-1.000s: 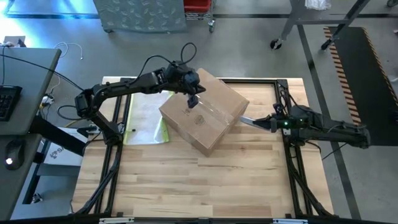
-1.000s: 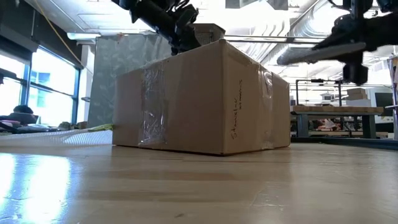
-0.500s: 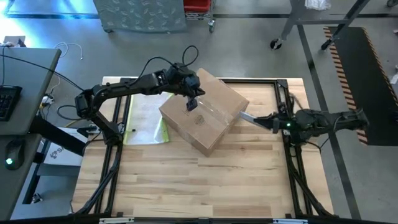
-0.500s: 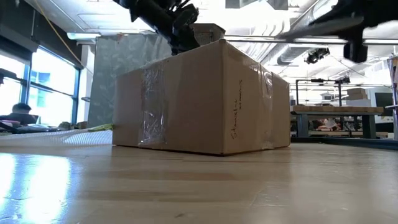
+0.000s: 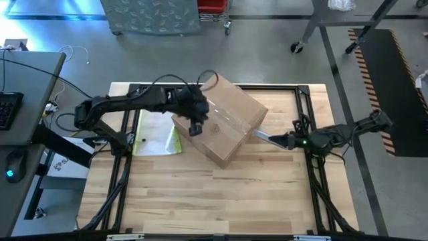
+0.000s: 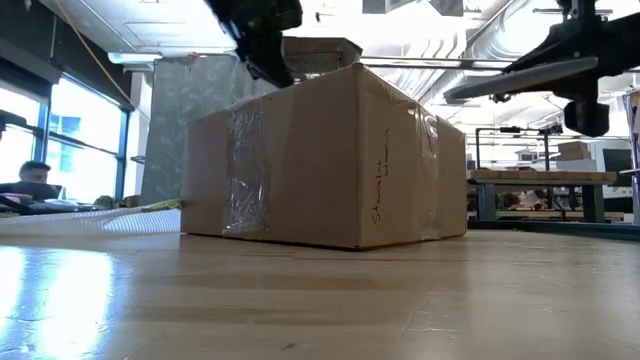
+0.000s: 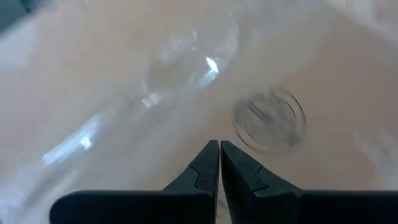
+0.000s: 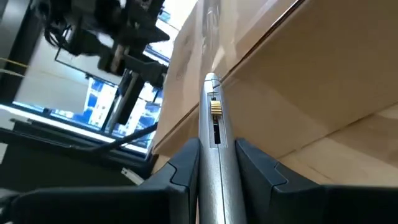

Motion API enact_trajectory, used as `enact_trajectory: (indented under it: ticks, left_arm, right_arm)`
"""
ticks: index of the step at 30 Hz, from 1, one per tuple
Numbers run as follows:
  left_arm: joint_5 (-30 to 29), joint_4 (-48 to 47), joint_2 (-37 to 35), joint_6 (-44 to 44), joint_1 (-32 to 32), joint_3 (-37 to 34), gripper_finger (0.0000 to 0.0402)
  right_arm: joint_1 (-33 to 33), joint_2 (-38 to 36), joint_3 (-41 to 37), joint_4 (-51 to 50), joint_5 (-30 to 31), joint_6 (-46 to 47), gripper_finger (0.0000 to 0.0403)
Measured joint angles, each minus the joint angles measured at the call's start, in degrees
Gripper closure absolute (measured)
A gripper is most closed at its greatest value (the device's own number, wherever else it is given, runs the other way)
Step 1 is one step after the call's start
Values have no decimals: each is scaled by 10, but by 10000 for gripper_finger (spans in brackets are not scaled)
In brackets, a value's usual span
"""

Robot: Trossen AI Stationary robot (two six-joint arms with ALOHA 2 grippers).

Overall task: Unpack boxes
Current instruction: Open the cardboard box using the silver cutter

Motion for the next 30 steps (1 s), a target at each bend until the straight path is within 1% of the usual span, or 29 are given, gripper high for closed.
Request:
enact_trajectory:
  ticks: [3,7,10,14,17,20,25,27,30]
  left_arm:
    - [-35,1,-3,-20,-14,-12,402]
    - [-59,59,-40,-90,-20,-80,402]
    - [-77,140,-94,-149,-32,-142,402]
    - [-124,291,-148,-177,-45,-218,402]
    - [-123,381,-165,-173,-46,-253,401]
    - [-102,398,-158,-149,-41,-262,401]
    - [-78,431,-134,-118,-30,-262,401]
    - [-70,450,-125,-90,-30,-262,401]
    - [-55,479,-117,-35,-32,-262,401]
  right_arm:
    - [3,-21,0,-19,21,-10,344]
    - [1,-61,0,-29,20,-46,344]
    - [1,-97,0,-32,20,-76,344]
    - [1,-139,0,-65,21,-83,344]
    - [1,-158,0,-83,14,-79,344]
    - [1,-166,0,-110,9,-74,344]
    - [1,-159,0,-153,-12,-54,344]
    - [1,-154,0,-158,-8,-36,344]
    - [1,-139,0,-158,15,9,344]
